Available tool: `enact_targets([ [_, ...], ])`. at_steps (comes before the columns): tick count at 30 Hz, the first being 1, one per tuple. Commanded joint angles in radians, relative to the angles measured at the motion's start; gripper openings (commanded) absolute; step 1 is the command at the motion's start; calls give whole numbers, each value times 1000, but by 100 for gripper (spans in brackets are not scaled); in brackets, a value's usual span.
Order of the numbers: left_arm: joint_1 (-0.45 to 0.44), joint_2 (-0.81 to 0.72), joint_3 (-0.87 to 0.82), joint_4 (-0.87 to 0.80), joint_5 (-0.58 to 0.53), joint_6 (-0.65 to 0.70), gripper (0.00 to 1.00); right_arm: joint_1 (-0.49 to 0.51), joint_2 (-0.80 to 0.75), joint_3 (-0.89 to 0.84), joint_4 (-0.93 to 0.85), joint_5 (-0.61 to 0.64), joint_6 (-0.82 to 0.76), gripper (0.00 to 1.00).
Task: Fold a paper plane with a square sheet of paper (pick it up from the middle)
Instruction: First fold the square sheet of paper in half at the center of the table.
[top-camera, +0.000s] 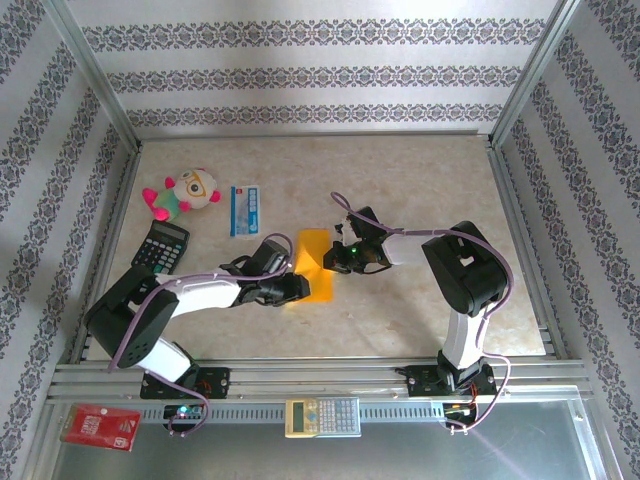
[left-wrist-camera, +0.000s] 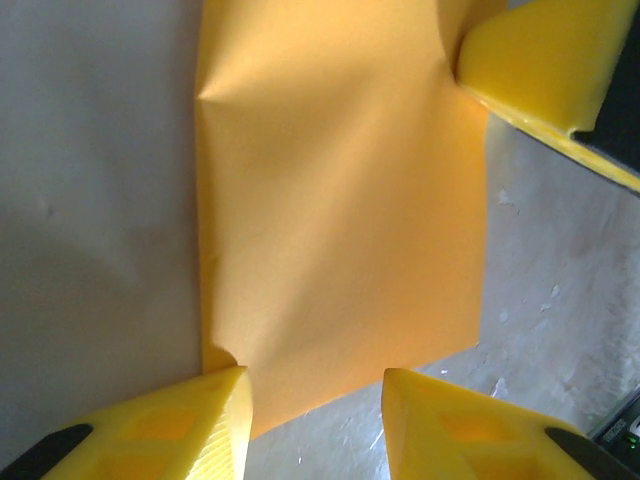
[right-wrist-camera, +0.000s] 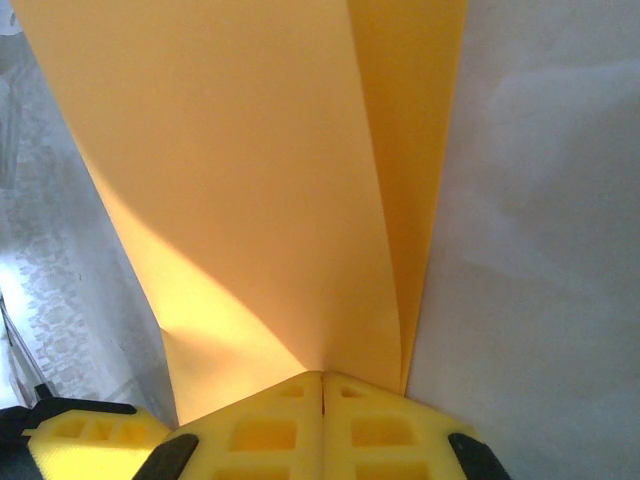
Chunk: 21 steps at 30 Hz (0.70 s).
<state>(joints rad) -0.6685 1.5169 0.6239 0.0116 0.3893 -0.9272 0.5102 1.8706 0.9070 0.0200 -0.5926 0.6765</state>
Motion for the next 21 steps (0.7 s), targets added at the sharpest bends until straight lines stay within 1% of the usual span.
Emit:
enact_targets([
  [1,27,-52,5,-25,21,43,41,-16,51,-50,-119,142,-31,0],
  [4,62,-61,44,0,46,53,42,-16,53,-49,-119,142,-31,0],
  [7,110,-31,93,4,55,72,40,-16,49,-48,-119,142,-31,0],
  [10,160,32,151,20,94,83,37,-17,46,-52,-117,142,-31,0],
  [15,188,177,285,-10,126,139,35,-16,45,-51,-123,145,-32,0],
  [21,231,317,343,19,149,151,35,-18,42,-50,-131,151,-34,0],
])
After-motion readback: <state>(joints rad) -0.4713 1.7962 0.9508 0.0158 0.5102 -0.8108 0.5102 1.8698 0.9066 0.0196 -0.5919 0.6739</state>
